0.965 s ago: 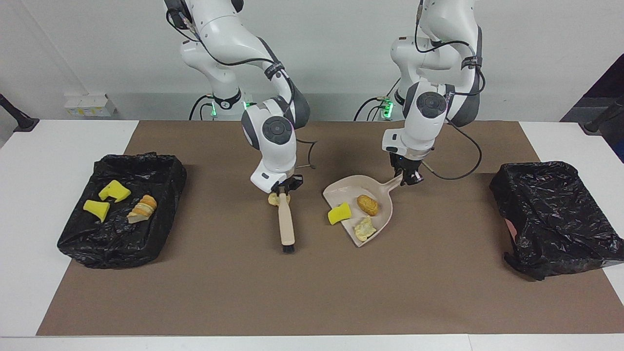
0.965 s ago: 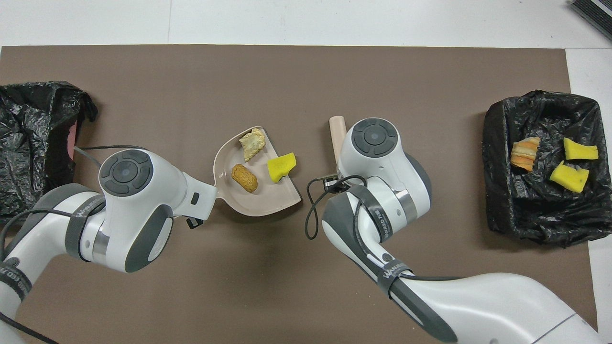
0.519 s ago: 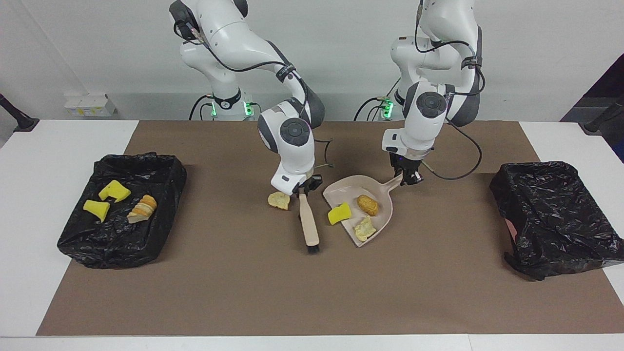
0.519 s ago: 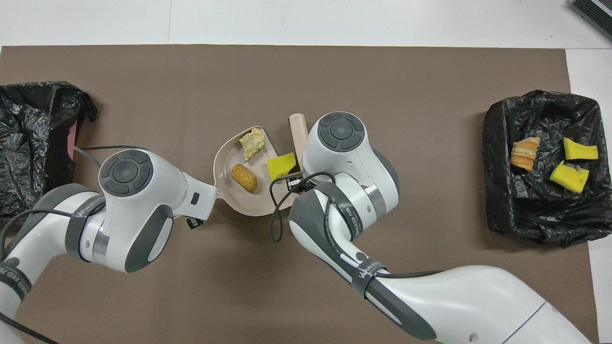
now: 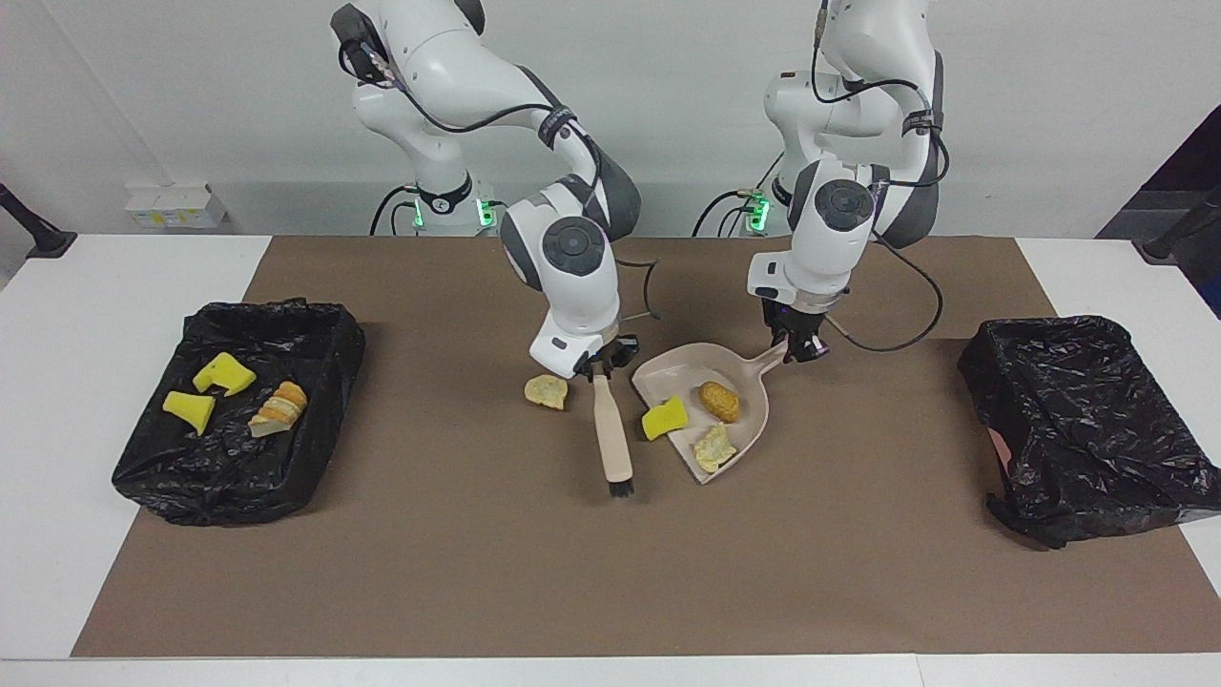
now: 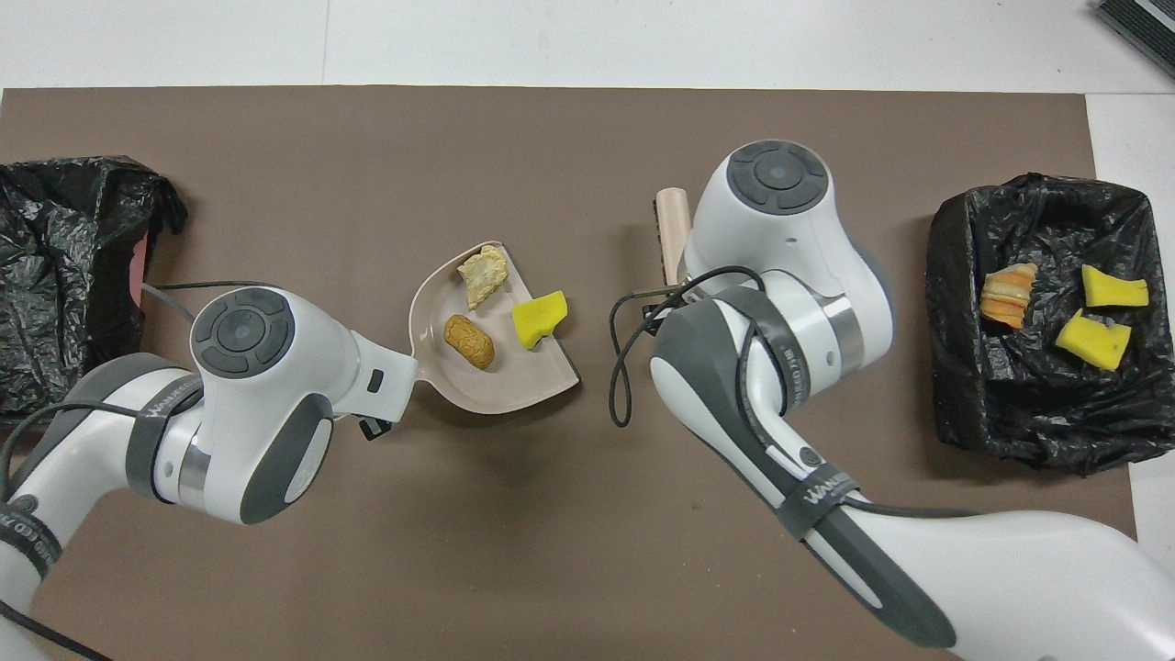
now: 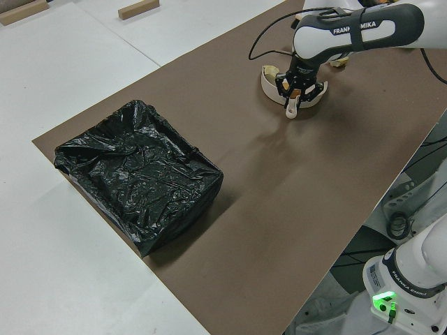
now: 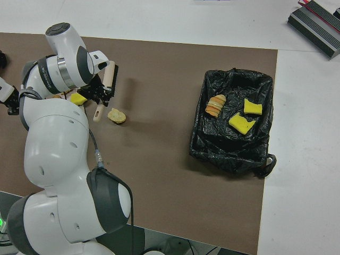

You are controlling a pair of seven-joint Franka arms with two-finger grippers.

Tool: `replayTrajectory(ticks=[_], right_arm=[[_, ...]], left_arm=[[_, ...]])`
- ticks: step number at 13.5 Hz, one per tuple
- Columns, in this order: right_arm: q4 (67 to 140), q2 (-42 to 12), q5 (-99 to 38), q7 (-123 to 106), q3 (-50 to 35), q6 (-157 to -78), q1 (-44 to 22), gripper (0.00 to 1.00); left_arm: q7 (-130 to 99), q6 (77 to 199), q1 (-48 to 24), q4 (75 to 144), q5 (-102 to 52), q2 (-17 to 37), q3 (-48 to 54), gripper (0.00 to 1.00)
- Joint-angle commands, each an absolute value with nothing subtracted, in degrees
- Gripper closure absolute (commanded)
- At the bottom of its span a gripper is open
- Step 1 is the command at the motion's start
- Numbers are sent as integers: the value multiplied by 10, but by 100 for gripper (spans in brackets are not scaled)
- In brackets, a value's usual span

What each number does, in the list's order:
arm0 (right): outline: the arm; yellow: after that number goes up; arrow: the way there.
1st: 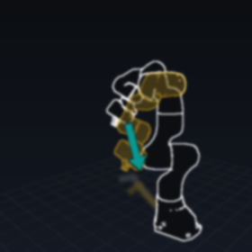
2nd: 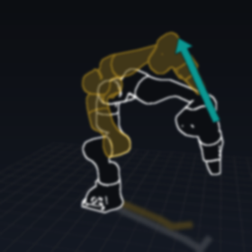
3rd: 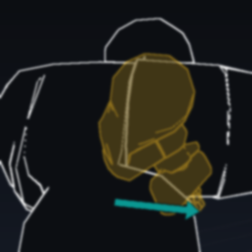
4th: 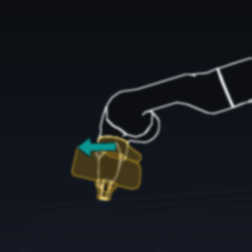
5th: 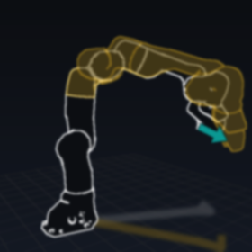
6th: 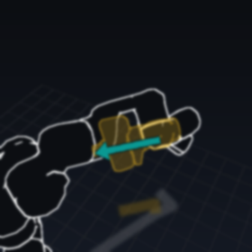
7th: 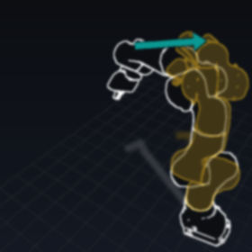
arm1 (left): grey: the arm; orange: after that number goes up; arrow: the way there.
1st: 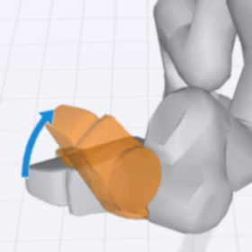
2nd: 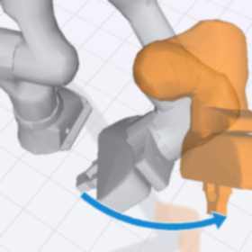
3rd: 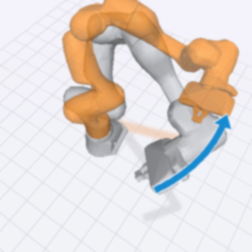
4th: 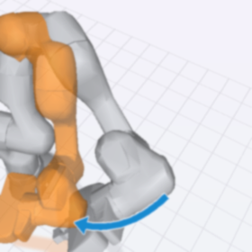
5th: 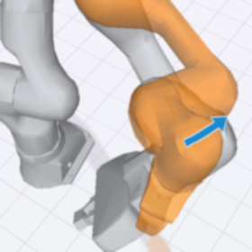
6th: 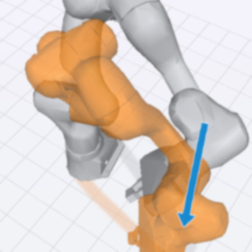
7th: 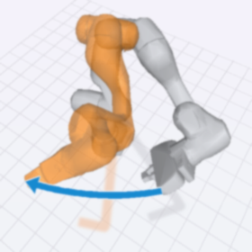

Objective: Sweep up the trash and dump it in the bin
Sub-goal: 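Sweep the crumpled piece into the dustpan with the right gripper's brush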

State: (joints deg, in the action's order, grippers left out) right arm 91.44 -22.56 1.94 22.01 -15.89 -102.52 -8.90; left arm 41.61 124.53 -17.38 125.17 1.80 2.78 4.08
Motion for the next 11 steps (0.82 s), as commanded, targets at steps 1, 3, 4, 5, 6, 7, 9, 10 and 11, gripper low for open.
replayTrajectory(ticks=[1,3,4,5,6,7,9,10,11], right_arm=[[1011,-165,35,246,-162,-1027,-60,100],[1086,-125,38,280,-163,-1047,-56,100],[1117,-107,38,317,-165,-1059,-63,100],[1155,-85,37,356,-168,-1080,-71,100],[1194,-64,34,401,-168,-1103,-83,100],[1220,-51,22,443,-169,-1120,-85,100],[1231,-49,-50,510,-170,-1159,-90,100],[1230,-50,-70,521,-169,-1172,-104,100],[1228,-54,-89,526,-169,-1195,-115,100]], left_arm=[[403,1259,-182,1274,11,12,35,100],[403,1259,-182,1274,11,11,35,100],[404,1257,-182,1274,11,11,35,100],[411,1256,-182,1277,11,10,35,100],[417,1256,-182,1285,11,5,36,100],[437,1257,-189,1296,11,-3,36,100],[497,1266,-198,1298,11,-4,35,100],[497,1265,-199,1298,11,-4,35,100],[494,1262,-203,1301,11,-6,35,100]])
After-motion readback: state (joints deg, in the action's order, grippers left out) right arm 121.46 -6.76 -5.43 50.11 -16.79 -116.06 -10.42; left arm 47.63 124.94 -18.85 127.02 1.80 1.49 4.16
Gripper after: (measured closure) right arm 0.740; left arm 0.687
